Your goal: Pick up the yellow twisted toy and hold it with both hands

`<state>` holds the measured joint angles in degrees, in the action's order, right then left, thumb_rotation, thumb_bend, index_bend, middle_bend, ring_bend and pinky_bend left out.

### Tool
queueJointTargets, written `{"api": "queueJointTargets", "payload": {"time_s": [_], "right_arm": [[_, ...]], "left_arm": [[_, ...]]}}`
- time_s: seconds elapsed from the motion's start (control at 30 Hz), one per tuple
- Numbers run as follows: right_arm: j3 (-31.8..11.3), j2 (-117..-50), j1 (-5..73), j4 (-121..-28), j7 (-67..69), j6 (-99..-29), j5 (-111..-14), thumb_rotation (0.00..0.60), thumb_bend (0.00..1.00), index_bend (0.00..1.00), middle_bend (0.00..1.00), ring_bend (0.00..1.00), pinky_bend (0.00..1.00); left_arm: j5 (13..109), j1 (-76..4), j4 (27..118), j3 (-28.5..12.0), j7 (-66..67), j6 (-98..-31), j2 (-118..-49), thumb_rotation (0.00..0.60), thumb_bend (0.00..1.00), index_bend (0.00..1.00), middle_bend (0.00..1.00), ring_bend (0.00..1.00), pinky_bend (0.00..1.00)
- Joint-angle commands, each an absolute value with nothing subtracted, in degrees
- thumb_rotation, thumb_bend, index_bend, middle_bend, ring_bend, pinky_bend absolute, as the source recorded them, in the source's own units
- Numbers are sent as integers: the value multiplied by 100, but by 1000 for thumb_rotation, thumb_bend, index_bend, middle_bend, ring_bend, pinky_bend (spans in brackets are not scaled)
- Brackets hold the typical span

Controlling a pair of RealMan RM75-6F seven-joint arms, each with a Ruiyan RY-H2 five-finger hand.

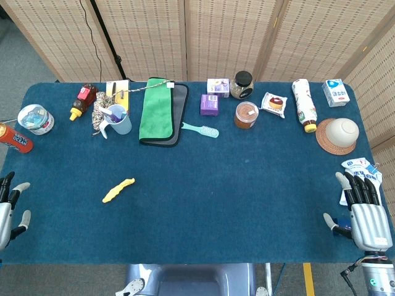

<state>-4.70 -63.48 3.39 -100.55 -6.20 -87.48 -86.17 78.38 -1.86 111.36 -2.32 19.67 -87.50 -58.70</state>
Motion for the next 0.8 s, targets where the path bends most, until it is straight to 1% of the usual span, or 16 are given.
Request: {"api": "queueJointTargets", "payload": {"time_s": [0.03, 0.47, 0.57, 0.7, 0.8], "right_arm": [[-469, -6359, 343, -10045, -619, -8735, -8607, 600, 288, 61, 63, 2, 0], [-471, -6331, 308, -10069, -609, -8790, -8614, 600, 287, 61, 63, 2, 0], [-477, -6341, 298, -10081, -602, -8812, -8609, 600, 288, 61, 63, 2, 0], [-477, -6360, 315, -10074, -624, -8774, -8598, 600, 288, 61, 63, 2, 0], [-496, -6350, 331, -10078, -643, -8757, -8581, 600, 288, 61, 63, 3, 0]], "left_arm": [[7818, -191, 11130, -223, 1979, -8725, -5887, 599, 408, 231, 40, 52, 0], [7723, -231, 11073, -255, 2089, -8680, -5954, 600, 408, 248, 43, 54, 0], [7614, -292, 11079, -301, 2270, -8622, -5932, 600, 407, 290, 50, 54, 0], [7503, -392, 11079, -367, 2478, -8544, -5963, 600, 408, 391, 78, 59, 0], [7397, -483, 11056, -407, 2586, -8436, -6018, 600, 408, 404, 92, 62, 0]]}}
